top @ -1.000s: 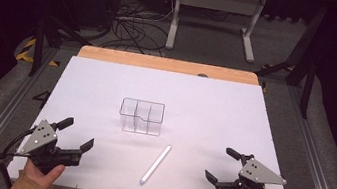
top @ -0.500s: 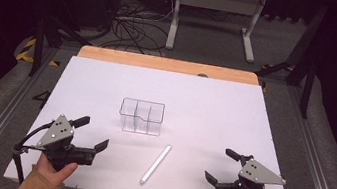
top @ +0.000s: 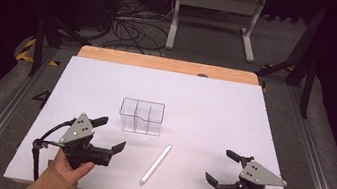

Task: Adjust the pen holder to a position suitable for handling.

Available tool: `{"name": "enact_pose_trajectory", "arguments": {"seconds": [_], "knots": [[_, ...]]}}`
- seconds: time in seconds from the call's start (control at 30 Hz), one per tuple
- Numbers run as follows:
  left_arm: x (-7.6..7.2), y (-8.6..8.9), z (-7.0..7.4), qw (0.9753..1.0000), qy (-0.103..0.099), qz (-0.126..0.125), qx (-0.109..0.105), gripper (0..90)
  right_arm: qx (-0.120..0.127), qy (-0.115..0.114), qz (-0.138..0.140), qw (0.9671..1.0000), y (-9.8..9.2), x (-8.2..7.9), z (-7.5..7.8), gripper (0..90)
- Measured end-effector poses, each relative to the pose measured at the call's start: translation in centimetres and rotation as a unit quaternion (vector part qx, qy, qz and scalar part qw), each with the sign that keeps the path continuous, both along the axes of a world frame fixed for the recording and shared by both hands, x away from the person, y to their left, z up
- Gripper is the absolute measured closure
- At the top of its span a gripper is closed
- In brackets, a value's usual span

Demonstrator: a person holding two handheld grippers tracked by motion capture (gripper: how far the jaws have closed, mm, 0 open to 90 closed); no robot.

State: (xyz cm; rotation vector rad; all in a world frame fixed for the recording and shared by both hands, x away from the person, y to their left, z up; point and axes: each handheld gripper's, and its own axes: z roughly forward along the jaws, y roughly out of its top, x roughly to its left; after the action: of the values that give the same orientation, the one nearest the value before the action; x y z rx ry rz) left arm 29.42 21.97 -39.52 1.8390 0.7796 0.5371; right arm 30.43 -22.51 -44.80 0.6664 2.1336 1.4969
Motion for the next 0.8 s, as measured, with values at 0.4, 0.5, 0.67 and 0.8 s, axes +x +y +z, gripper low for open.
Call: {"name": "enact_pose_trajectory", "arguments": {"seconds": [0.4,0.5,0.67,0.8], "knots": [[0.7,-2.9,0.4,0.9993,0.011,-0.035,0.002,8.4,0.000,0.002,0.001,1.0000,-0.1,-0.1,-0.1,4.0],[0.8,-3.4,0.4,0.9990,0.012,-0.042,0.002,8.2,0.000,0.002,0.001,1.0000,-0.1,-0.1,-0.1,4.0],[0.9,-3.8,0.3,0.9985,0.024,-0.048,-0.001,8.2,0.001,0.002,0.002,1.0000,-0.2,-0.2,-0.1,4.0],[1.0,-4.0,0.4,0.9977,0.042,-0.054,0.001,9.4,0.000,0.002,0.002,1.0000,-0.2,-0.2,-0.1,4.0]]}}
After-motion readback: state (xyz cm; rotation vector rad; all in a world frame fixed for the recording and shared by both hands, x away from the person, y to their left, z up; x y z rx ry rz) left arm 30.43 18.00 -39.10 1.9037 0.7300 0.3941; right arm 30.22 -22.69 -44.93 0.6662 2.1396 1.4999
